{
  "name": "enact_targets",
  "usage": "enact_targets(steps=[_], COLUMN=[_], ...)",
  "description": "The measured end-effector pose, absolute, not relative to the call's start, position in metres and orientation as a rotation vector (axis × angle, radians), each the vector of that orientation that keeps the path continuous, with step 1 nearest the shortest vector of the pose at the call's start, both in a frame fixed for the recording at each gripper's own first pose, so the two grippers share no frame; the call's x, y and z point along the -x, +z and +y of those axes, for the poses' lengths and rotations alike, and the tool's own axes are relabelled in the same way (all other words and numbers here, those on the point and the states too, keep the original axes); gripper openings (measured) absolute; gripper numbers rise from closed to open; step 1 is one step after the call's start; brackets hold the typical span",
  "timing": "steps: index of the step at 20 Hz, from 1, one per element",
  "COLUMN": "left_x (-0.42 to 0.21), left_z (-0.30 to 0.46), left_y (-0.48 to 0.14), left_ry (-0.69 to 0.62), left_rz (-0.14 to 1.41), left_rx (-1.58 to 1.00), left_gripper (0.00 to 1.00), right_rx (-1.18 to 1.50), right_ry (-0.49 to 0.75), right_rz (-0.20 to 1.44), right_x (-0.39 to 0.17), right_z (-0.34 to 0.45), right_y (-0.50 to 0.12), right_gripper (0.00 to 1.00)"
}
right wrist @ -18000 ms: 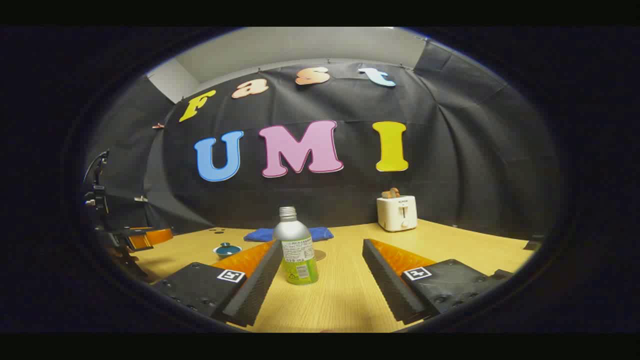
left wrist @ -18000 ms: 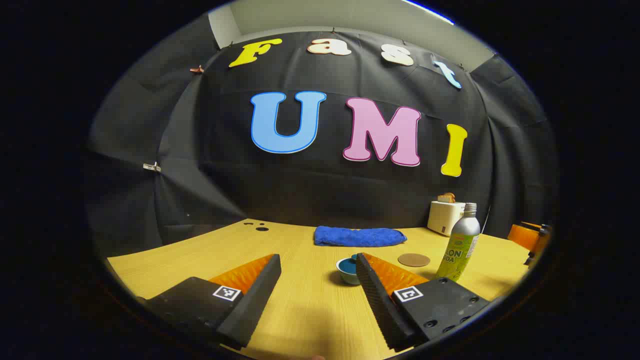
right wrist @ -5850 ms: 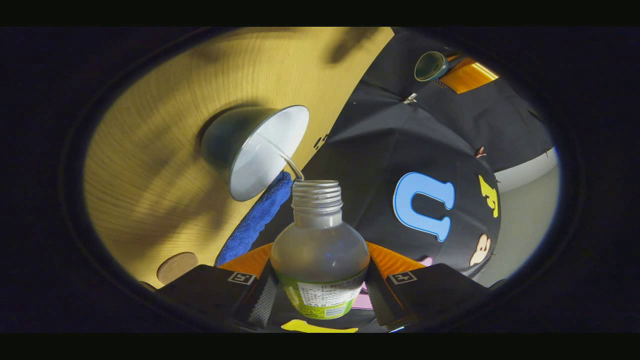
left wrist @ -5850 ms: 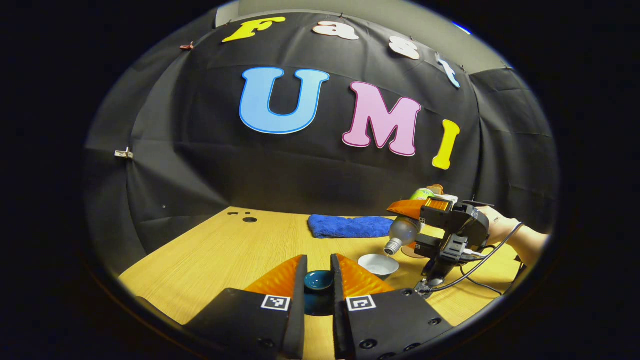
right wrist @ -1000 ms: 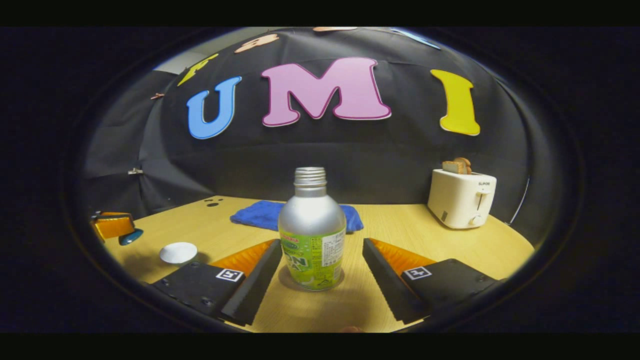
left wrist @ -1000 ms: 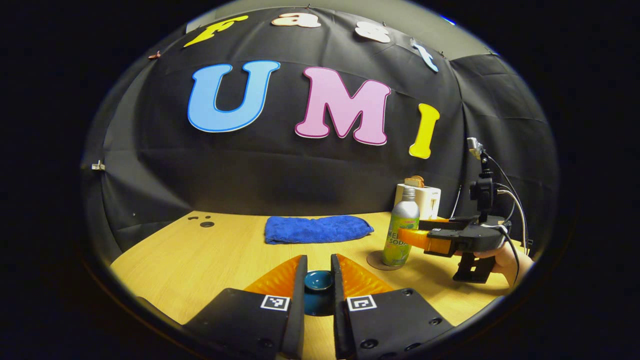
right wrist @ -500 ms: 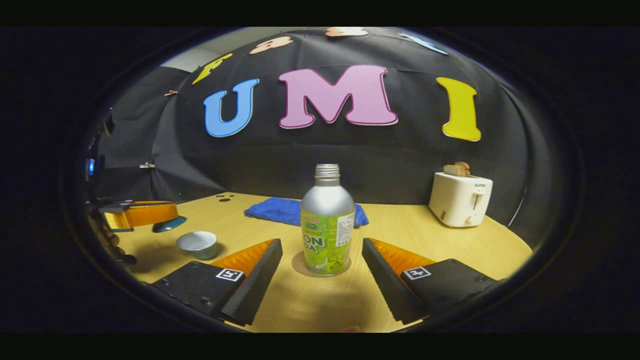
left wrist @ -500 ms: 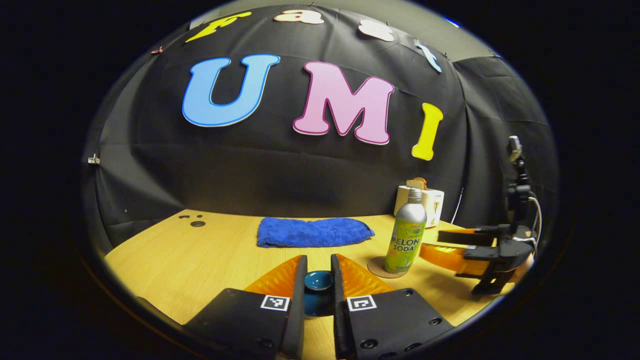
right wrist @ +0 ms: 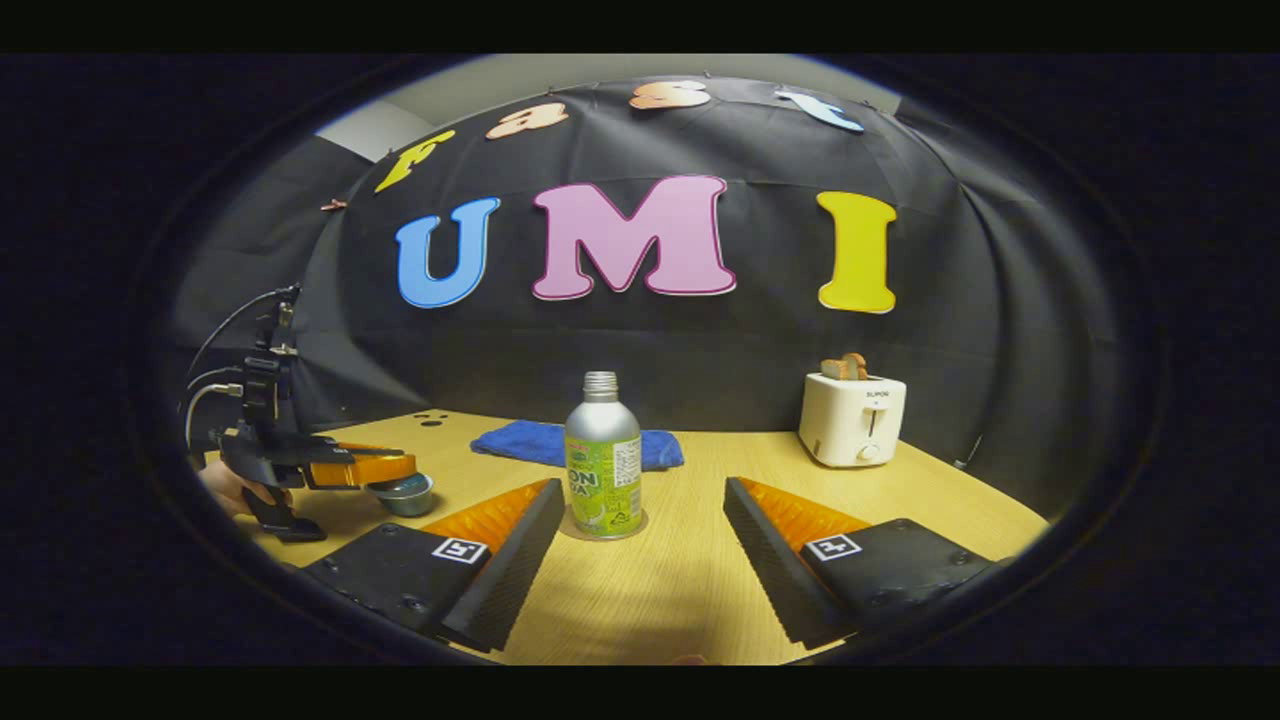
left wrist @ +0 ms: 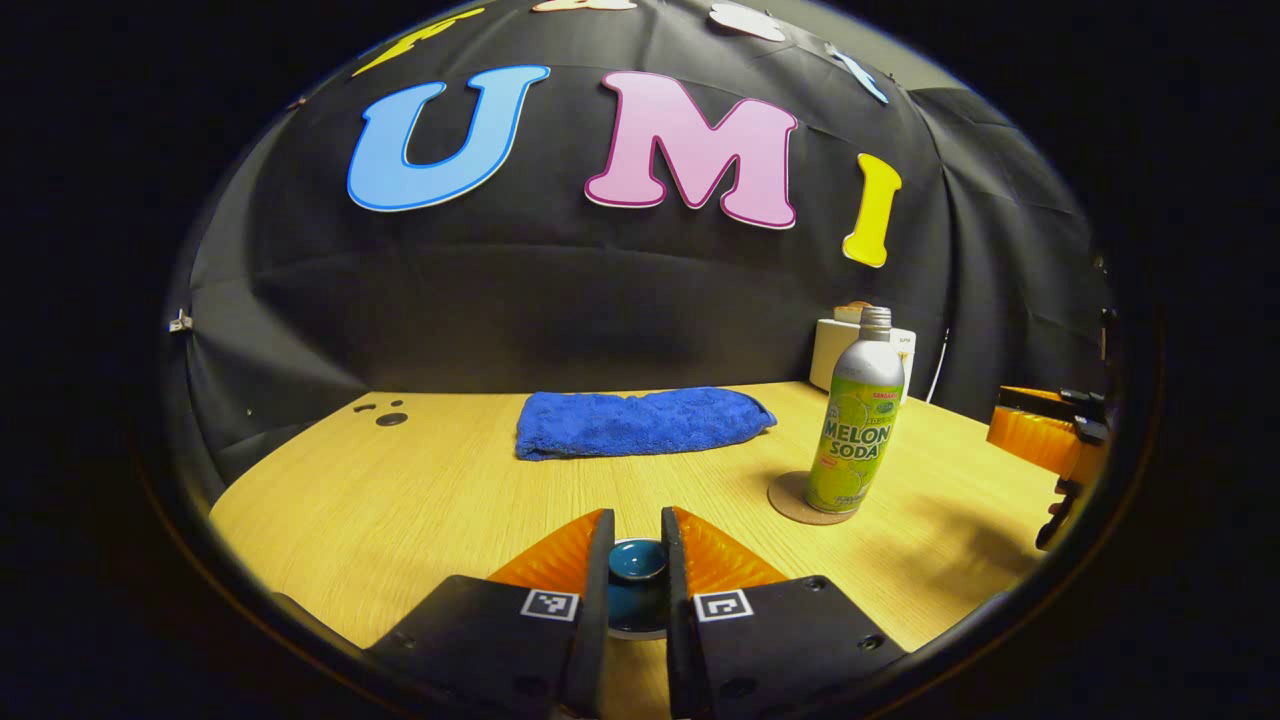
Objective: Open the teacup lid with one hand, grasp the water bottle and pour water into the teacup with the other hand; after pouring, place the water bottle on the coaster and then close the teacup lid.
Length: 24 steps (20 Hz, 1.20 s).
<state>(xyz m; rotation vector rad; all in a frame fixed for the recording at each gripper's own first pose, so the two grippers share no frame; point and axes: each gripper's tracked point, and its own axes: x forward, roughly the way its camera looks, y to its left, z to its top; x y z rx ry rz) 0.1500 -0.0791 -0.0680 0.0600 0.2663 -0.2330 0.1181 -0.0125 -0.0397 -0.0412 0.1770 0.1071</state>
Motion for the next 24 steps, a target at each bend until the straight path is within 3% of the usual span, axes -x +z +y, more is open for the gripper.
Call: enact_targets(steps=[11, 12, 13, 14, 17, 24], left_x=[-0.146, -0.146, -0.144, -0.142, -0.131, -0.085], left_z=[-0.086, -0.086, -0.086, -0.088, -0.088, -0.071], left_y=[-0.073, -0.07, -0.066, -0.063, -0.052, 0.002], left_ry=[-0.224, -0.221, -0.219, -0.219, -0.21, -0.113], left_rz=[0.272, 0.265, 0.254, 0.247, 0.226, 0.101], left_rx=[-0.063, -0.062, -0.063, -0.061, -0.037, 0.027], left_gripper=[0.35, 0.51, 0.55, 0.7, 0.95, 0.96], right_rx=[0.072, 0.065, 0.064, 0.068, 0.059, 0.046], right_ry=[0.136, 0.142, 0.14, 0.133, 0.118, 0.055], right_rz=[0.188, 0.188, 0.186, 0.186, 0.194, 0.213], right_x=[-0.107, -0.105, -0.105, -0.105, -0.1, -0.083], right_z=[-0.002, 0.0, 0.0, -0.002, -0.002, -0.014], right_y=[-0.049, -0.049, -0.048, -0.049, -0.051, -0.046], right_gripper=[0.99, 0.99, 0.99, 0.99, 0.98, 0.98])
